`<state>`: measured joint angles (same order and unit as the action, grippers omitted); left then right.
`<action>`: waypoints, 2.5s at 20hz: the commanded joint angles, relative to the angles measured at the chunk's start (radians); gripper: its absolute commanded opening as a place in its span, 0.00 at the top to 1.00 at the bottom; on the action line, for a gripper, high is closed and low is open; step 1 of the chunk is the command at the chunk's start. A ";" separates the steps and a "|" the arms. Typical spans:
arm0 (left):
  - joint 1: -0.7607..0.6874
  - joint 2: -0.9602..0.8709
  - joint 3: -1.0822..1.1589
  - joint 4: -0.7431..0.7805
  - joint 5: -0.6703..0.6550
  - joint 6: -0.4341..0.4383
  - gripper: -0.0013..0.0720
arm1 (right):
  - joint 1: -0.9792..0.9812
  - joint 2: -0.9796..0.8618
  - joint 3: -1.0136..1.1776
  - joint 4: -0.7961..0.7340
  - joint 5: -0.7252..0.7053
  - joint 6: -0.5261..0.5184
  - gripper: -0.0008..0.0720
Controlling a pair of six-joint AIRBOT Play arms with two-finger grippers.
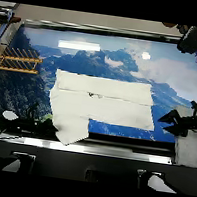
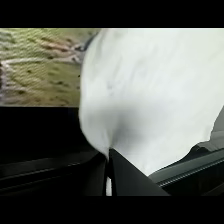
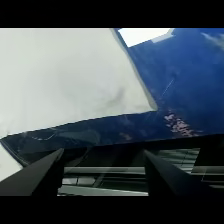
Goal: Fold the clothes and pants, and hang the long-sleeved shirts on hangers.
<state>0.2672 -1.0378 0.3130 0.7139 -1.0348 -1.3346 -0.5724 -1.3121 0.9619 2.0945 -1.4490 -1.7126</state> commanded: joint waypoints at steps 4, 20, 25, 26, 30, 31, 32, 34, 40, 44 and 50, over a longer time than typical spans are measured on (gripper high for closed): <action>0.000 -0.001 0.001 0.000 -0.012 0.000 0.96 | -0.003 -0.082 -0.067 0.021 0.135 -0.090 0.21; 0.000 -0.001 0.001 0.000 -0.011 0.000 0.96 | -0.002 -0.171 -0.167 0.095 0.202 -0.170 0.29; 0.015 0.003 0.017 0.000 -0.033 0.000 0.96 | -0.002 -0.163 -0.193 0.128 0.260 -0.188 0.85; 0.031 0.007 0.035 0.001 -0.055 0.000 0.96 | -0.002 -0.150 -0.193 0.127 0.262 -0.188 0.95; 0.121 0.041 0.162 0.023 -0.208 -0.006 0.96 | -0.002 -0.049 -0.193 0.114 0.188 -0.151 0.94; 0.136 0.055 0.196 0.054 -0.246 -0.026 0.96 | -0.002 -0.014 -0.193 0.105 0.150 -0.136 0.95; 0.143 0.071 0.222 0.087 -0.275 -0.042 0.96 | -0.002 0.023 -0.193 0.090 0.112 -0.120 0.95; 0.143 0.113 0.259 0.160 -0.326 -0.064 0.96 | -0.002 0.099 -0.193 0.059 0.041 -0.066 0.95; 0.134 0.180 0.268 0.074 -0.288 -0.098 0.96 | -0.002 0.297 -0.193 0.132 0.048 -0.056 0.95; 0.039 0.076 0.402 0.060 -0.142 -0.106 0.97 | 0.159 0.243 -0.141 0.163 0.212 -0.108 0.95; -0.042 -0.288 0.811 0.061 -0.093 -0.125 0.97 | 0.259 0.062 0.053 0.029 0.429 0.064 0.95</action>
<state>0.2573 -1.1748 0.9489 0.7776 -1.1641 -1.4479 -0.3450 -1.1759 0.9337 2.1738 -1.1202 -1.7126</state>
